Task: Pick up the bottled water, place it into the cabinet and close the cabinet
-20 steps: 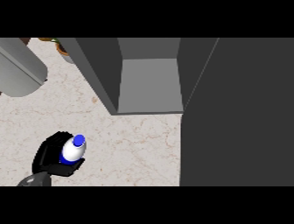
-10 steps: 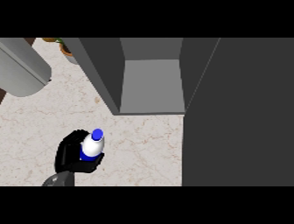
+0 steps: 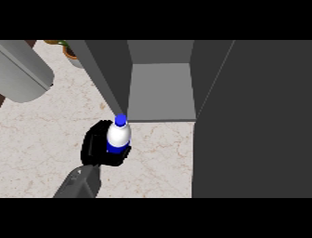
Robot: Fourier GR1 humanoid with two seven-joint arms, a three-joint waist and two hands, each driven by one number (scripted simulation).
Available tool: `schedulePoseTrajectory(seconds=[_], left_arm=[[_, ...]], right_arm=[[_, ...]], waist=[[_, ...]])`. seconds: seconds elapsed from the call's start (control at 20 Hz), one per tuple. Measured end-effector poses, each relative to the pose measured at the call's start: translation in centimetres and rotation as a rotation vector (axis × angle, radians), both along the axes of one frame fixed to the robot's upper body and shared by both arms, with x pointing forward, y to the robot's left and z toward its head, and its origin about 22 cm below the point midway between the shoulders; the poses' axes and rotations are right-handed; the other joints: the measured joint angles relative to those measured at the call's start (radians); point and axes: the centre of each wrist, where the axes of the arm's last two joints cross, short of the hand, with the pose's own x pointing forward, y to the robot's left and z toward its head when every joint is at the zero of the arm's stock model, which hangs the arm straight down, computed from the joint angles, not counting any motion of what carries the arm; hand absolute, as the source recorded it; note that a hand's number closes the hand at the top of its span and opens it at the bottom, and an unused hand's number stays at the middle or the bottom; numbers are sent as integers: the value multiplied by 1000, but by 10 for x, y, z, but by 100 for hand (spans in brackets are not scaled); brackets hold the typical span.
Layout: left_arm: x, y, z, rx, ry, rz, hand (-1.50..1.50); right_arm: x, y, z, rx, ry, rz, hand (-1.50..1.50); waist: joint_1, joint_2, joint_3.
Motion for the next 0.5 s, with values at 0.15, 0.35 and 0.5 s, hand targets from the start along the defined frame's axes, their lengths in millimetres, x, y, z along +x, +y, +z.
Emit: schedulePoseTrajectory(seconds=[0.15,0.35,0.5], left_arm=[[8,-18,18,15,-8,-14,150],[26,-44,48,97,-42,-5,150],[24,-50,55,144,-6,29,150]], right_arm=[[1,1,-1,6,-1,-9,-150],[1,-2,-1,-3,-3,-9,-150],[2,-4,-4,-2,-10,-11,-150]], waist=[[3,-1,0],[0,1,-1],[3,4,-1]])
